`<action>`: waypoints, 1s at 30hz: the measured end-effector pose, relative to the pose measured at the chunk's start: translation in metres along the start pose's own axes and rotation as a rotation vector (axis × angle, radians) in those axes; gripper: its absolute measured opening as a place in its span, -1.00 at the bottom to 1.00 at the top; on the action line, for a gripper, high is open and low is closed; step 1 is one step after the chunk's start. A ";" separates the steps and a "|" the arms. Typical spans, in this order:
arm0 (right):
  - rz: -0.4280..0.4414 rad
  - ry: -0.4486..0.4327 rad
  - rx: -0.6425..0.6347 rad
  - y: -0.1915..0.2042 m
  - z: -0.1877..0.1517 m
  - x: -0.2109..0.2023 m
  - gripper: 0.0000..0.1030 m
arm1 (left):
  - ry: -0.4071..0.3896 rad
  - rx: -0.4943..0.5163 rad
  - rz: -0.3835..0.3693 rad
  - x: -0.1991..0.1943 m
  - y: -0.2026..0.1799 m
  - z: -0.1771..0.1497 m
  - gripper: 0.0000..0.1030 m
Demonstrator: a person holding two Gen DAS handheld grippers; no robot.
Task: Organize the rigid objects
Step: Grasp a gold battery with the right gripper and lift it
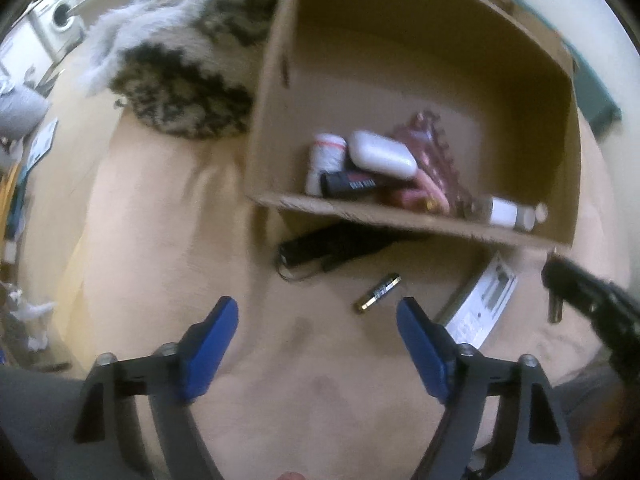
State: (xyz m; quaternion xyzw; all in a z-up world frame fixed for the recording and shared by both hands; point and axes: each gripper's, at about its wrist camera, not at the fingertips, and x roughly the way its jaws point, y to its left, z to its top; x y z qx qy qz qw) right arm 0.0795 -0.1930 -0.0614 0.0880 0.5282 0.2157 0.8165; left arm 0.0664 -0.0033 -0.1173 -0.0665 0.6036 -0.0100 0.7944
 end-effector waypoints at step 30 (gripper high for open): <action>-0.004 -0.092 0.084 -0.020 0.017 -0.009 -0.79 | 0.050 0.318 0.035 0.066 -0.065 0.004 -0.82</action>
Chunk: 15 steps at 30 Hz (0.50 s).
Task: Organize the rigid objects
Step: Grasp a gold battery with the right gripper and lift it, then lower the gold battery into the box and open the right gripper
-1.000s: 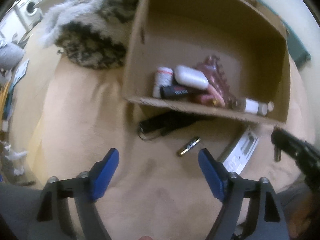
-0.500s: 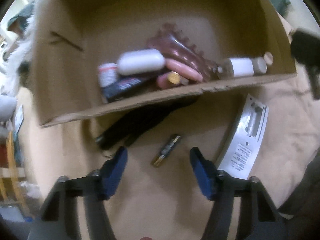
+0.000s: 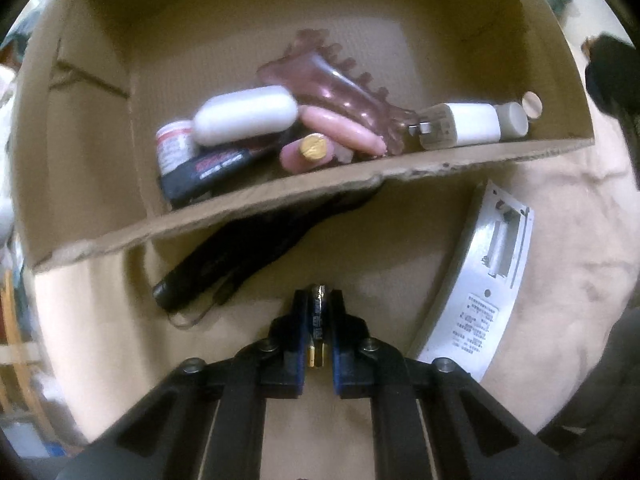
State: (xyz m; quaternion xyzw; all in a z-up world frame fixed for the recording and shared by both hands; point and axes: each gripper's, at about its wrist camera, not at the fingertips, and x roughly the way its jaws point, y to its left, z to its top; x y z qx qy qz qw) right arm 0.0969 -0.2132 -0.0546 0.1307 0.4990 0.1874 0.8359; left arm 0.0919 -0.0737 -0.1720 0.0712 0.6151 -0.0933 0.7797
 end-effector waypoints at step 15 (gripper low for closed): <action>-0.023 -0.008 -0.019 0.001 -0.003 -0.002 -0.79 | -0.138 -0.194 0.001 -0.070 0.053 -0.018 -0.82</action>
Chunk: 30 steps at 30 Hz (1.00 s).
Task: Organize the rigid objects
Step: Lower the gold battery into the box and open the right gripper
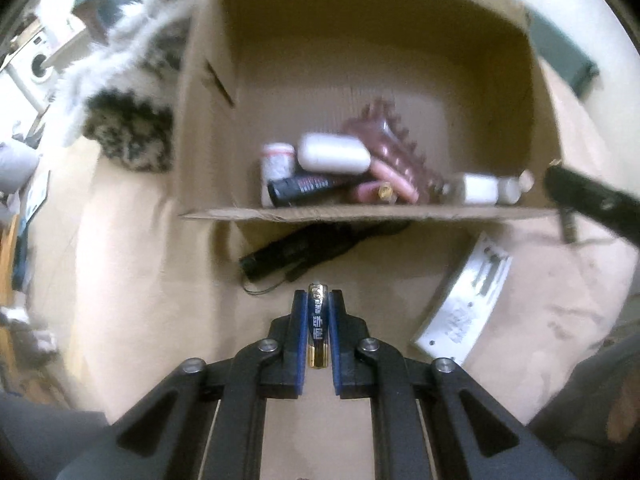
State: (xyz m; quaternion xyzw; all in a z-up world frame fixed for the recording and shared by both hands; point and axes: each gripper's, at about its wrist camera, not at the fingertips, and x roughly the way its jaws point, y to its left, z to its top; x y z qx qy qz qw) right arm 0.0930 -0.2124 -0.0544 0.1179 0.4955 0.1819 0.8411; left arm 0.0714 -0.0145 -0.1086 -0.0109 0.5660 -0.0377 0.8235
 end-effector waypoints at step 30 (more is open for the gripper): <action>-0.021 -0.019 -0.062 -0.004 0.068 0.037 -0.79 | -0.152 -0.055 0.056 -0.025 -0.002 0.090 -0.82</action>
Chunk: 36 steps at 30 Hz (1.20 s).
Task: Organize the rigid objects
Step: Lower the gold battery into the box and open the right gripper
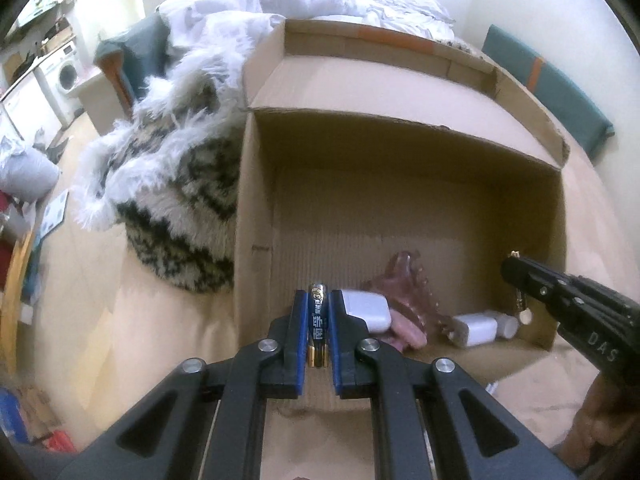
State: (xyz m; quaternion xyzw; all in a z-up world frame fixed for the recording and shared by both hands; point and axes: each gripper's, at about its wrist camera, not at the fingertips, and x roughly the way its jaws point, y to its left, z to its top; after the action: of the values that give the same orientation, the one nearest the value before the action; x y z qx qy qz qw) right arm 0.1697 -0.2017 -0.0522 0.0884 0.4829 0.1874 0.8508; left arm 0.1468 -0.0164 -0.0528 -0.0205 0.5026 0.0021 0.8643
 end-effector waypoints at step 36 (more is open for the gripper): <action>-0.013 0.071 0.112 -0.015 0.001 0.029 0.02 | 0.029 -0.033 -0.023 0.045 -0.006 -0.006 0.30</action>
State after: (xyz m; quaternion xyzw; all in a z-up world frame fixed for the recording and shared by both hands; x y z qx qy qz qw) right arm 0.1873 -0.2037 -0.0792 0.1259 0.5230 0.1577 0.8281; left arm 0.1635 -0.0233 -0.0948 -0.0407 0.5146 0.0002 0.8565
